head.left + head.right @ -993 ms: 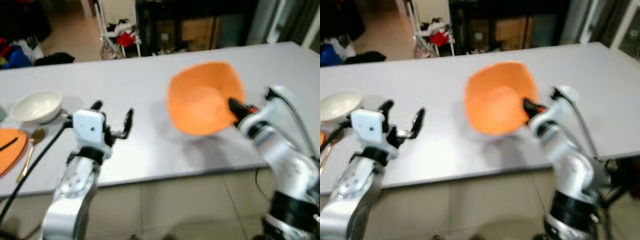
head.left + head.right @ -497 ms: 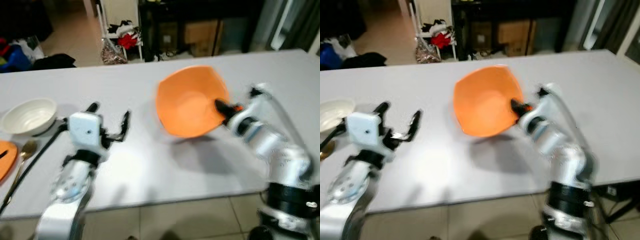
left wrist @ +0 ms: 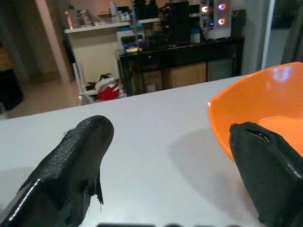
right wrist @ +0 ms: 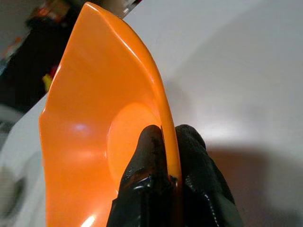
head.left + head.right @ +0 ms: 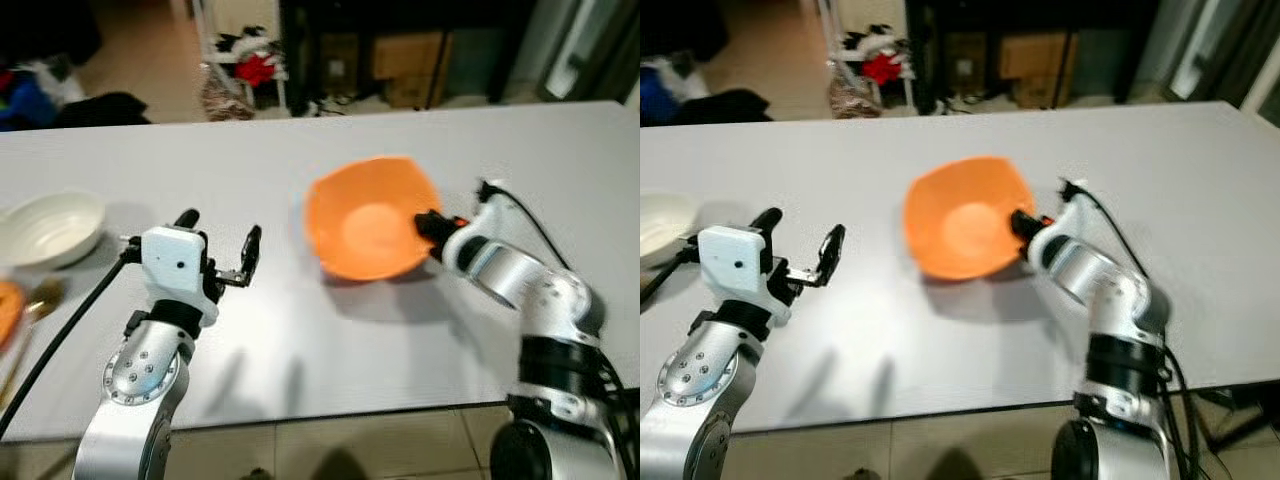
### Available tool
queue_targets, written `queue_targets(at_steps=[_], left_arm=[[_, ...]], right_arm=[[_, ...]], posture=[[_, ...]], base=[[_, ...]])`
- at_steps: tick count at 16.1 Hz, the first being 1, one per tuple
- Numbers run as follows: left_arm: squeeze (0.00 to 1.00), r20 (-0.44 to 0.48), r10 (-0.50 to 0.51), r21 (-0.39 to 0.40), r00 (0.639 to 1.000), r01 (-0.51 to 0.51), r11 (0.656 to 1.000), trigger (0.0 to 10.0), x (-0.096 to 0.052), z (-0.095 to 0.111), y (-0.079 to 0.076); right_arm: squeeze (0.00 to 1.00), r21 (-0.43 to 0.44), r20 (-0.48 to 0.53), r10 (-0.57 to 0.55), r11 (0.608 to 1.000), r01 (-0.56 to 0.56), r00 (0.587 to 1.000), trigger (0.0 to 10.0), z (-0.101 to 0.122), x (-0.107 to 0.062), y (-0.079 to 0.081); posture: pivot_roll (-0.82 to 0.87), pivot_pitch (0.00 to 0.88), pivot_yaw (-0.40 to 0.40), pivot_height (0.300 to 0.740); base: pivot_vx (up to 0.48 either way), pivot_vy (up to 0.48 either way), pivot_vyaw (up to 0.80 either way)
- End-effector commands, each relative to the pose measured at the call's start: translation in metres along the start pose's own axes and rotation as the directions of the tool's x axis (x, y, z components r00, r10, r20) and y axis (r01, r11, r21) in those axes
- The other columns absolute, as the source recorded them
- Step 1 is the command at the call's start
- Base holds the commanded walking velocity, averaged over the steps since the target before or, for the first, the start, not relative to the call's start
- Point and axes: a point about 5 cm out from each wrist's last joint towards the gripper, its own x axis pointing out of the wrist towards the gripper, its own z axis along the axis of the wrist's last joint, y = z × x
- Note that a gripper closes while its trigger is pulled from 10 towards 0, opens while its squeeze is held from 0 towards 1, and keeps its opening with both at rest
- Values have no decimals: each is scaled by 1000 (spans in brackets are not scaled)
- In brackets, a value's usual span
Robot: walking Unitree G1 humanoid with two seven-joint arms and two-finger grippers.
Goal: Setting the table
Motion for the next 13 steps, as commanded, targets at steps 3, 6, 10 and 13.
queue_targets(at_steps=[3,6,10,13], left_arm=[[0,-52,-255,-50,966,252,966,10000,0,-2,-27],[0,-81,-370,-64,925,366,928,10000,-4,-4,-40],[0,-105,-415,-59,904,411,910,10000,-7,-3,-41],[0,-113,-427,-62,897,423,904,10000,-10,-1,-40]], right_arm=[[0,106,86,-57,993,47,995,10000,25,10,-14],[0,215,124,-122,972,94,985,10000,42,19,-29],[0,269,142,-175,954,132,974,10000,50,26,-39],[0,279,156,-203,948,154,967,10000,54,30,-42]], posture=[[-82,0,65,740],[-78,0,79,740],[-53,0,91,740],[-44,9,94,740]], base=[[0,0,0],[0,0,0],[0,0,0],[0,0,0]])
